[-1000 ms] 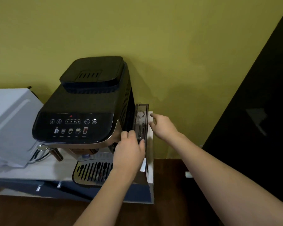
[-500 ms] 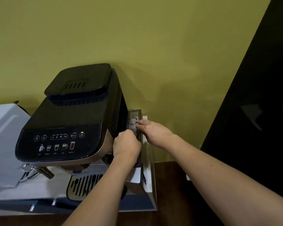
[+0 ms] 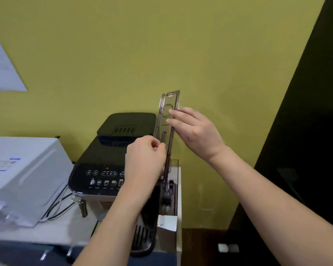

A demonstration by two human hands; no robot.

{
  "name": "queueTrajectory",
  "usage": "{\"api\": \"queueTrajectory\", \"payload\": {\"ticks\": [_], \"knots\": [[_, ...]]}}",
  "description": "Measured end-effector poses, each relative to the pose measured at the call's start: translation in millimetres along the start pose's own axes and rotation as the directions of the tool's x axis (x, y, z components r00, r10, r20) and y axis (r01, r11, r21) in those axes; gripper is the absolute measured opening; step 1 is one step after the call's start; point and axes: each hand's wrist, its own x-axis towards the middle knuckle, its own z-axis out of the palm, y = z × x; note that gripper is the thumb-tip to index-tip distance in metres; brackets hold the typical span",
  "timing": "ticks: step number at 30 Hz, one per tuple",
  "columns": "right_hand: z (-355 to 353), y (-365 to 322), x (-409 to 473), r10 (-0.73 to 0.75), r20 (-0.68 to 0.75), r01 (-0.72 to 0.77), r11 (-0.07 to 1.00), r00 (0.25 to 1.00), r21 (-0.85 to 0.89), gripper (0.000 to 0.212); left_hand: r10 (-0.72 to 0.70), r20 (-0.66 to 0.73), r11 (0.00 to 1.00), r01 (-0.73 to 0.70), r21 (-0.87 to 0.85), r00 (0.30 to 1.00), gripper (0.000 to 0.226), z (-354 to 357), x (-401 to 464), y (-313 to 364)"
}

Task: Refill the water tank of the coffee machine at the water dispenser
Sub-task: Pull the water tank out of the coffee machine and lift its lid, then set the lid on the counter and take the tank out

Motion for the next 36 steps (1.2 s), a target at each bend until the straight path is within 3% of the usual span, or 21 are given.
{"api": "queueTrajectory", "payload": {"ticks": [6,11,19,24,26,29,32,36], "knots": [[-12.0,-63.4,94.4,-0.156,-0.141,0.15,0.987,0.978,-0.047,0.016,0.027,-0.226,0.989,-0.059,-0.135,0.974,0.013,-91.1,5.6,-19.5],[31.3,-136.7,153.6,-0.203,-0.176,0.204,0.979,0.963,-0.01,0.016,-0.047,-0.261,0.966,-0.022,-0.256,0.964,0.013,-164.7,20.0,-85.7],[163.8,-271.5,200.9,-0.179,0.047,0.174,0.98,0.983,0.096,0.026,-0.217,-0.141,0.917,0.152,-0.37,0.966,0.013,-254.9,47.6,-250.6],[250.0,-336.5,168.3,-0.117,0.348,0.076,0.989,0.93,0.129,0.035,-0.332,-0.003,0.919,0.323,-0.226,0.943,0.016,-245.1,47.1,-365.8],[272.4,-356.0,142.0,-0.059,0.556,-0.035,0.987,0.829,0.158,0.049,-0.348,0.052,0.928,0.352,-0.125,0.936,0.016,-225.6,44.8,-404.1],[294.1,-375.3,93.3,0.092,0.816,-0.244,0.968,0.571,0.062,0.066,-0.343,0.181,0.937,0.323,0.131,0.922,0.017,-188.4,39.8,-448.3],[319.6,-383.6,41.7,0.231,0.92,-0.453,0.889,0.316,-0.067,0.076,-0.332,0.371,0.928,0.231,0.291,0.867,0.016,-149.1,39.2,-481.0],[357.8,-388.6,-21.0,0.303,0.944,-0.567,0.804,0.134,-0.178,0.061,-0.262,0.535,0.896,-0.004,0.444,0.803,0.021,-98.5,45.7,-508.2]]}}
